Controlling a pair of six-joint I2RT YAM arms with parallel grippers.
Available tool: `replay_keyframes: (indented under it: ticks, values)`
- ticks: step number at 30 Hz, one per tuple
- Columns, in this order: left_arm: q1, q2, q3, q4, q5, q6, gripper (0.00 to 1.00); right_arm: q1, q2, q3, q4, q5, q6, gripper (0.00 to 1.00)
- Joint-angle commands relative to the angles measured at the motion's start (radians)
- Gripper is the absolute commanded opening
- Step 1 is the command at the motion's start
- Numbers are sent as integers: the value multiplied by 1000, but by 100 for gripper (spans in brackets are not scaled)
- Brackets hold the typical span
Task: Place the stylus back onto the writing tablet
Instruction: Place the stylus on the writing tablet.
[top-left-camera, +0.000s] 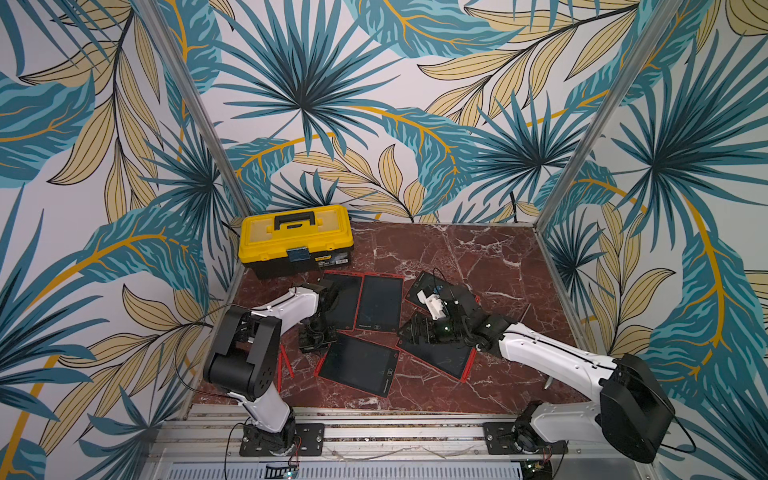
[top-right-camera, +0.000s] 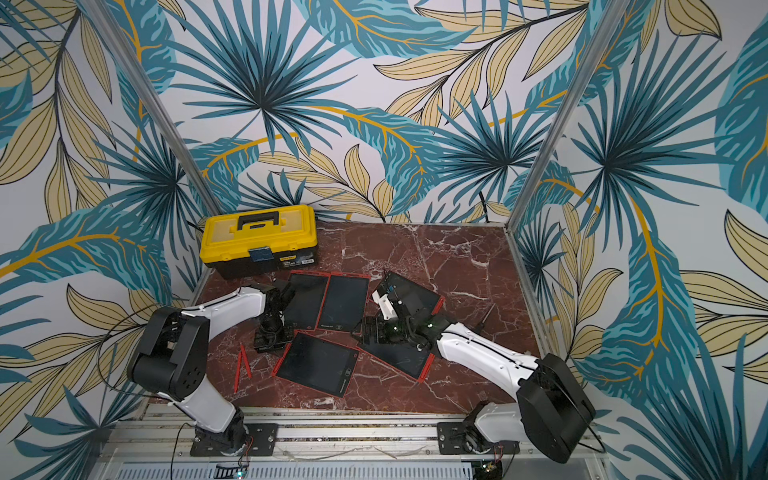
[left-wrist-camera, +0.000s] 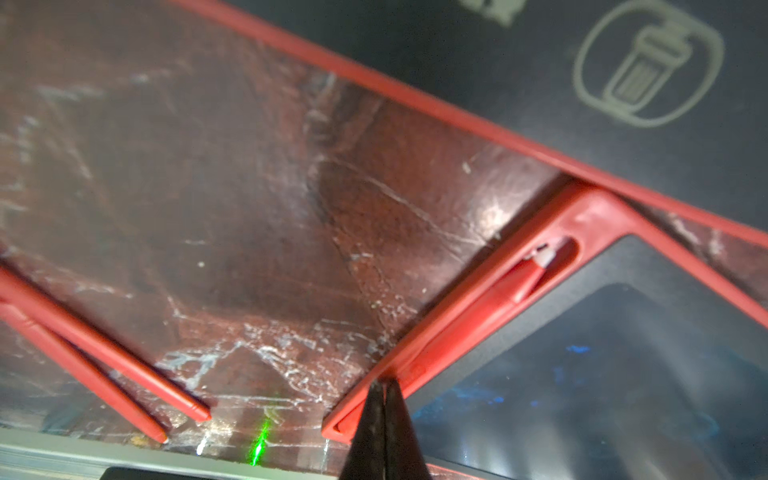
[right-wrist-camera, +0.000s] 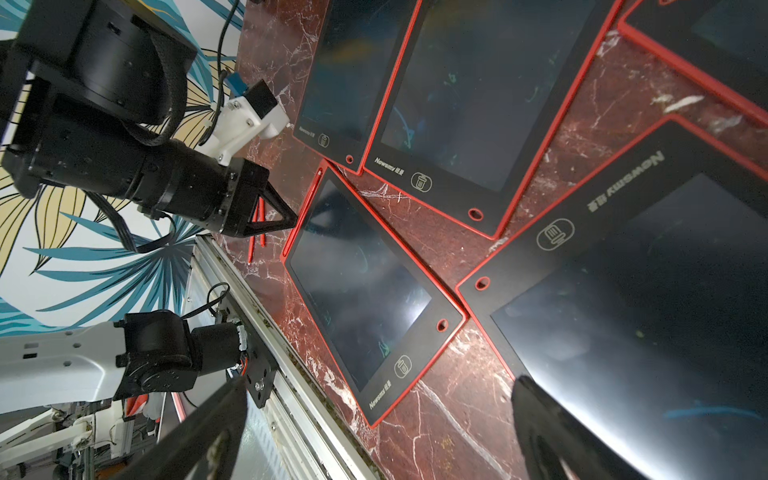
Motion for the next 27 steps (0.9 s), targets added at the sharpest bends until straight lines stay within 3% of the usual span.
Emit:
replay_keyframes:
  ticks: [1, 14, 27]
  values:
    - [-4, 20, 29, 26, 1, -6, 6, 7, -3, -10, -9, 12, -10, 99]
    - [-8, -29, 60, 25, 9, -14, 4, 6, -3, -9, -8, 14, -11, 99]
    - [-7, 25, 83, 34, -1, -5, 1, 8, -2, -10, -9, 14, -10, 99]
